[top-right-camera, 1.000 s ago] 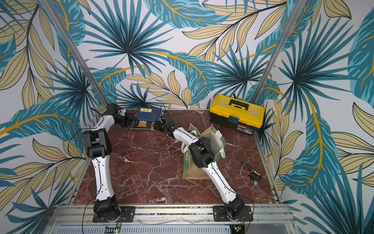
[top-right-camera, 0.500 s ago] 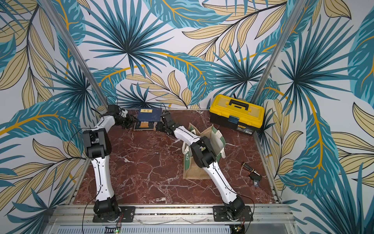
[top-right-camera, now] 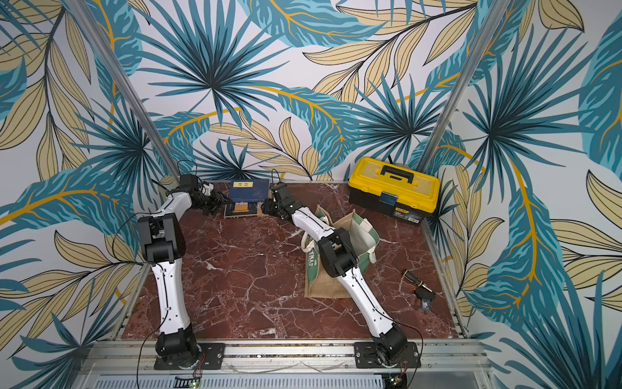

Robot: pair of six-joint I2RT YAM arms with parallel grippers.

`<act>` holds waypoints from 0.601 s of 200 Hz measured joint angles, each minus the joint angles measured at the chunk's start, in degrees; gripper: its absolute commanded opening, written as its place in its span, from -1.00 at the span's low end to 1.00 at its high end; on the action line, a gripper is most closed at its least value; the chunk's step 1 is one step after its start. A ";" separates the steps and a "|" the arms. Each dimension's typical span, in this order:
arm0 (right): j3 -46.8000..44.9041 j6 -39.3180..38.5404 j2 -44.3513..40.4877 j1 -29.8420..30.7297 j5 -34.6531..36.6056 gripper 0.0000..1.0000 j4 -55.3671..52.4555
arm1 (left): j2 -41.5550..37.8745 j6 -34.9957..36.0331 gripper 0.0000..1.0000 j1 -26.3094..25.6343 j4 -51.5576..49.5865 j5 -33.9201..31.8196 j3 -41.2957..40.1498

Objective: Put the books into the canvas bag
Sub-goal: Move the book to the center of the board.

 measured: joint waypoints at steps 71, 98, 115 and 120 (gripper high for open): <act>-7.06 -1.99 -3.67 0.20 -0.11 -0.05 2.10 | -3.63 1.51 0.09 -0.28 -0.98 -0.11 -5.64; -8.59 -4.28 -5.18 0.90 0.57 -0.09 0.13 | -7.06 2.54 0.09 -0.52 -1.22 -1.14 -10.86; -13.81 -5.84 -8.59 1.79 0.94 -0.11 -0.44 | -10.16 3.17 0.09 -0.70 -1.73 -2.32 -15.41; -16.57 -6.32 -10.21 2.16 1.05 -0.11 -0.04 | -11.13 3.48 0.09 -0.79 -1.84 -2.54 -16.90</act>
